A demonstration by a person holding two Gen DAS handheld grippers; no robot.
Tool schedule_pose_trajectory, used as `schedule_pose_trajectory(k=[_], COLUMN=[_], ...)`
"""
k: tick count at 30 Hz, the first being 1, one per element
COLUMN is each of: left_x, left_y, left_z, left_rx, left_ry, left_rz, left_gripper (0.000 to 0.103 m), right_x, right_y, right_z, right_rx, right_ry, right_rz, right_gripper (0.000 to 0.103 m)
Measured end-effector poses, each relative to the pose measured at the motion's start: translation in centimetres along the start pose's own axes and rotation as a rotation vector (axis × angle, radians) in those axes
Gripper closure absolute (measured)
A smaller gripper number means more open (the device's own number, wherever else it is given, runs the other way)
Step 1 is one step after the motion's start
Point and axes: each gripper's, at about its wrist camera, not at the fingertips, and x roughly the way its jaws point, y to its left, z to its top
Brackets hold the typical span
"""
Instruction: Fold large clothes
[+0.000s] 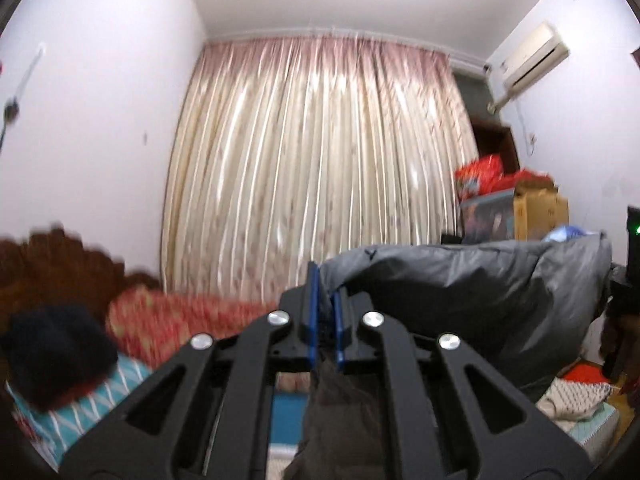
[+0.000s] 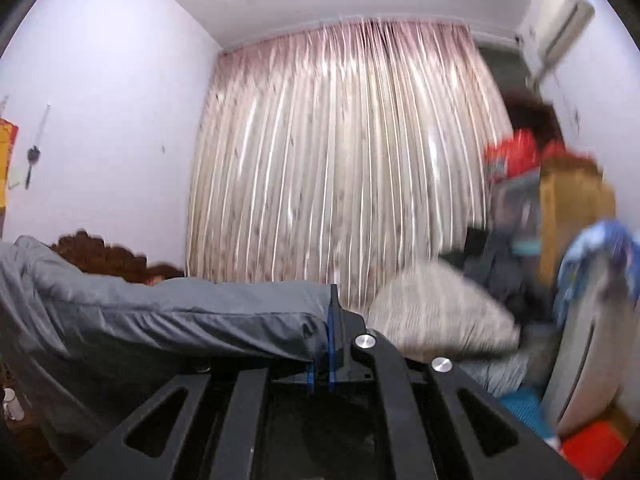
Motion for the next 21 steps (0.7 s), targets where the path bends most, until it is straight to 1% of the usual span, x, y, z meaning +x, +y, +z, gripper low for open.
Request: schedule_pose_trajectory(k=[3, 6, 8, 10, 11, 13, 15, 17, 18, 21], left_x=[-1.4, -1.2, -0.2, 0.9, 1.6, 3.7, 6.4, 9.5, 11.7, 16.8], left_y=[-0.6, -0.5, -0.4, -0.3, -0.4, -1.0, -1.7, -2.2, -2.4, -2.4], left_z=[4.0, 6.2, 6.8, 6.3, 5.6, 3.1, 0.2, -3.1, -5.4, -11.1], left_rx=[0.059, 0.083, 0.087, 0.097, 0.106, 0.13, 0.148, 0.156, 0.155, 0.146], left_ry=[-0.059, -0.057, -0.02, 0.012, 0.028, 0.081, 0.155, 0.239, 0.304, 0.427], left_rz=[0.025, 0.053, 0.062, 0.065, 0.067, 0.074, 0.072, 0.063, 0.055, 0.053], left_gripper=[0.097, 0.097, 0.097, 0.097, 0.097, 0.097, 0.097, 0.097, 0.097, 0.097], right_x=[-3.6, -6.0, -6.2, -5.4, -4.6, -2.5, 0.2, 3.9, 5.4, 11.1], right_y=[0.4, 0.9, 1.0, 0.7, 0.4, -0.4, -1.4, -2.5, -3.0, -4.7], right_z=[4.4, 6.7, 6.8, 5.5, 4.6, 2.2, -0.8, -4.6, -6.1, -11.6], right_rx=[-0.068, -0.125, -0.153, -0.164, -0.158, -0.136, -0.106, -0.088, -0.081, -0.06], right_ry=[-0.062, -0.076, -0.062, -0.025, 0.003, 0.063, 0.143, 0.239, 0.277, 0.407], right_rz=[-0.013, -0.004, -0.007, -0.012, -0.013, -0.014, -0.023, -0.044, -0.053, -0.083], right_gripper=[0.085, 0.085, 0.085, 0.085, 0.085, 0.085, 0.085, 0.085, 0.085, 0.085])
